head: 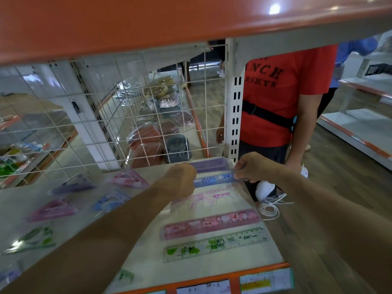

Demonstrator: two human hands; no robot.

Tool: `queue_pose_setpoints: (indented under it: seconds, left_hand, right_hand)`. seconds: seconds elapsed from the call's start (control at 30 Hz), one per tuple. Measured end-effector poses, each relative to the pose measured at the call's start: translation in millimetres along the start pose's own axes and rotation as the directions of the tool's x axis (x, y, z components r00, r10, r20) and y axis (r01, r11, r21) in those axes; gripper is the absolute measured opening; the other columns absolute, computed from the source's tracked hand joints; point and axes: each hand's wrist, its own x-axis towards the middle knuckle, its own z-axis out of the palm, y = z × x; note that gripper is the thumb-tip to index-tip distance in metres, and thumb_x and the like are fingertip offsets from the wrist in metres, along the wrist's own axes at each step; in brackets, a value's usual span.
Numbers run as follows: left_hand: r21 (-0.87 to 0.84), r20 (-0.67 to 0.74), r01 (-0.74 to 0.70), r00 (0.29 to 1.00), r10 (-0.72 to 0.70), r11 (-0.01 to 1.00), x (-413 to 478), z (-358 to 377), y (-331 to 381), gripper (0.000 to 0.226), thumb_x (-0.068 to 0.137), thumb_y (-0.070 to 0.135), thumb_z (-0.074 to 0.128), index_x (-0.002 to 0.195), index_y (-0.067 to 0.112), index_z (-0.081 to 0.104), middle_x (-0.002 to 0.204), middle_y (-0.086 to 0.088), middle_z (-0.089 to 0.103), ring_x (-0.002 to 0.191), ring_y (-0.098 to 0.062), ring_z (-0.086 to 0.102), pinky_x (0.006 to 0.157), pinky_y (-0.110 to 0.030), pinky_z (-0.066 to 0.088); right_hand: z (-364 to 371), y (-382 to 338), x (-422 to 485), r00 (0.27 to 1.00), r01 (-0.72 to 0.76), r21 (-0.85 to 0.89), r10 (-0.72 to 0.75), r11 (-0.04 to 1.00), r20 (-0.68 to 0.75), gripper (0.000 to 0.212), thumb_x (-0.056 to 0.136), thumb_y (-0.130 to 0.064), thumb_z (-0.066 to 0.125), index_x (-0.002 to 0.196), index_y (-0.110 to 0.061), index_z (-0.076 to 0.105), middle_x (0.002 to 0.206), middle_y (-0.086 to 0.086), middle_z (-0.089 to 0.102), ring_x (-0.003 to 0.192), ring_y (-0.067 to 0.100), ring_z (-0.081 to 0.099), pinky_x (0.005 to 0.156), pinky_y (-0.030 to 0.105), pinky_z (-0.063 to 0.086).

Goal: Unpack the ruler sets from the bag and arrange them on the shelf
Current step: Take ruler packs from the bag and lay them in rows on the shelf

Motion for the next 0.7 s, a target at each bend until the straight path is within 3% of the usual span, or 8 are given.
queue_pose_setpoints:
  seconds: [0.1,0.3,0.4,0.5,0.6,0.7]
  left_hand:
    - [-0.021,-0.027,-0.013,1.000,0.013,1.000,-3,1,-1,0.031,0.088,0.013,0.055,0.118,0.009,0.063,0.117,-0.008,0.061,0.104,-0.023,0.057,0.090,-0.031,0.047]
    - [-0.023,-0.120,0.029,0.992,-0.032,0.999,-9,-10,-10,0.022,0.089,0.018,0.051,0.101,0.014,0.069,0.102,-0.002,0.068,0.096,-0.023,0.062,0.082,-0.031,0.050]
    - [0.021,-0.054,0.047,0.998,-0.045,0.999,-16,-15,-16,0.025,0.089,0.019,0.051,0.105,0.014,0.068,0.103,-0.004,0.067,0.095,-0.022,0.062,0.084,-0.033,0.052]
    - [0.057,-0.023,0.089,0.996,-0.088,0.994,-23,-20,-27,0.027,0.089,0.016,0.052,0.113,0.015,0.066,0.111,-0.003,0.064,0.102,-0.019,0.059,0.090,-0.031,0.050]
    - [-0.021,-0.041,0.099,0.994,-0.100,0.995,-26,-20,-29,0.028,0.089,0.013,0.053,0.113,0.014,0.067,0.114,-0.004,0.064,0.104,-0.017,0.059,0.091,-0.027,0.047]
    - [-0.092,-0.063,0.092,0.993,-0.098,0.992,-25,-16,-23,0.027,0.088,0.011,0.053,0.110,0.013,0.068,0.113,-0.005,0.065,0.103,-0.020,0.059,0.086,-0.026,0.045]
  right_hand:
    - [-2,5,0,0.996,0.083,-0.005,-0.083,0.997,-0.018,0.017,0.082,-0.011,0.070,0.099,-0.011,0.068,0.084,0.000,0.063,0.071,0.013,0.057,0.069,0.026,0.050]
    - [-2,7,-4,0.937,0.307,-0.154,-0.327,0.939,-0.125,0.013,0.084,-0.010,0.065,0.093,-0.010,0.074,0.083,0.000,0.065,0.079,0.013,0.058,0.068,0.023,0.045]
    - [1,10,-3,0.937,0.305,-0.168,-0.327,0.937,-0.122,0.015,0.084,-0.008,0.062,0.091,-0.014,0.074,0.078,-0.007,0.063,0.071,0.006,0.057,0.059,0.011,0.040]
    - [-1,11,-5,0.936,0.295,-0.216,-0.327,0.931,-0.128,0.019,0.085,-0.008,0.059,0.092,-0.016,0.075,0.076,-0.010,0.063,0.067,0.002,0.054,0.060,0.013,0.039]
    - [-1,9,-7,0.927,0.314,-0.208,-0.346,0.926,-0.141,0.020,0.086,-0.005,0.059,0.095,-0.012,0.075,0.084,-0.006,0.067,0.075,0.006,0.057,0.066,0.013,0.041]
    - [5,5,-8,0.915,0.346,-0.207,-0.377,0.915,-0.140,0.021,0.087,-0.002,0.057,0.095,-0.010,0.075,0.074,-0.011,0.060,0.066,0.001,0.053,0.062,0.010,0.038]
